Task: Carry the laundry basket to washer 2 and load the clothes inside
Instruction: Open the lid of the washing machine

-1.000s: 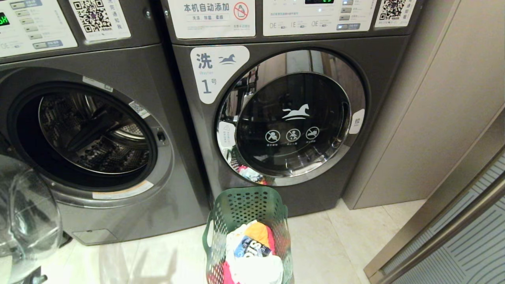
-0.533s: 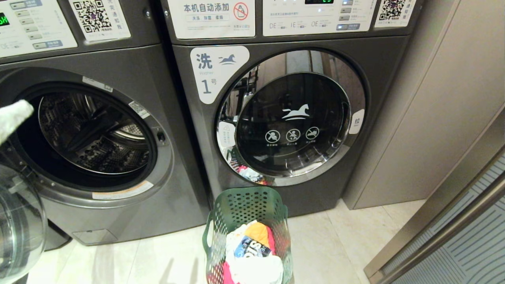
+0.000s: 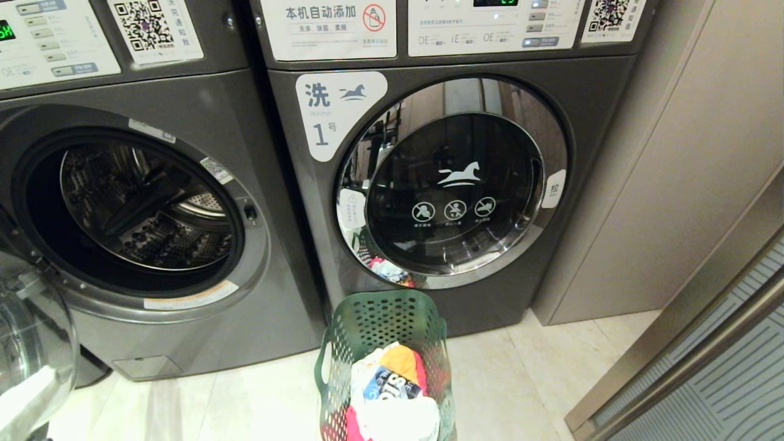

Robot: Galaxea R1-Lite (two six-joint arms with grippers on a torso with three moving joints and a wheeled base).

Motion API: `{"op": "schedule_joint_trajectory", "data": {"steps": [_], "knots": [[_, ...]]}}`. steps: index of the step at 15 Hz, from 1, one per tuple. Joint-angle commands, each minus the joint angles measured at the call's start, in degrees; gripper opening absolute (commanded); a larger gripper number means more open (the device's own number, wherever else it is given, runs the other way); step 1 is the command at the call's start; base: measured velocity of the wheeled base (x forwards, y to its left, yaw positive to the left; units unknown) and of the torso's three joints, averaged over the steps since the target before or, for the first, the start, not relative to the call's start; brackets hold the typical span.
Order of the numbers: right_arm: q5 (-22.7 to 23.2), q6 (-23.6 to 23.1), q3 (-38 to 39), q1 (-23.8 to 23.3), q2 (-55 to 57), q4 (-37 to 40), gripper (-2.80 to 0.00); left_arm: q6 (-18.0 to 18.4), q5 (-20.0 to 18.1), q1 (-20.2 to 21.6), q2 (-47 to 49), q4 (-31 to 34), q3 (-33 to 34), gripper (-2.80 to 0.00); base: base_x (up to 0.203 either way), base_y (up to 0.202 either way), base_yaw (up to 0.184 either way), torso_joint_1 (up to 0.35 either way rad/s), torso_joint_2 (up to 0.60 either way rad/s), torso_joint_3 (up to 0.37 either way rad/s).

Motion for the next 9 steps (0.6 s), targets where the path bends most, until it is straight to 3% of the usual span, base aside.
{"op": "schedule_joint_trajectory", "data": {"steps": [1, 4, 6, 9], "knots": [[0.0, -0.1, 0.0, 0.1, 0.1, 0.0, -2.80, 0.0, -0.3, 0.8, -9.9, 5.9, 2.1, -2.80, 0.000, 0.000, 0.000, 0.000, 0.00, 0.000], [0.0, -0.1, 0.0, 0.0, 0.1, 0.1, -2.80, -0.4, -3.0, 0.2, -22.1, 17.0, 4.4, -2.80, 0.000, 0.000, 0.000, 0.000, 0.00, 0.000], [0.0, 0.0, 0.0, 0.0, 0.1, 0.1, -2.80, -3.3, -3.2, -0.8, -28.8, 27.5, 3.2, -2.80, 0.000, 0.000, 0.000, 0.000, 0.00, 0.000], [0.0, -0.1, 0.0, 0.0, 0.1, 0.1, -2.80, -10.9, -2.7, -1.3, -32.9, 27.5, 3.6, -2.80, 0.000, 0.000, 0.000, 0.000, 0.00, 0.000]]}}
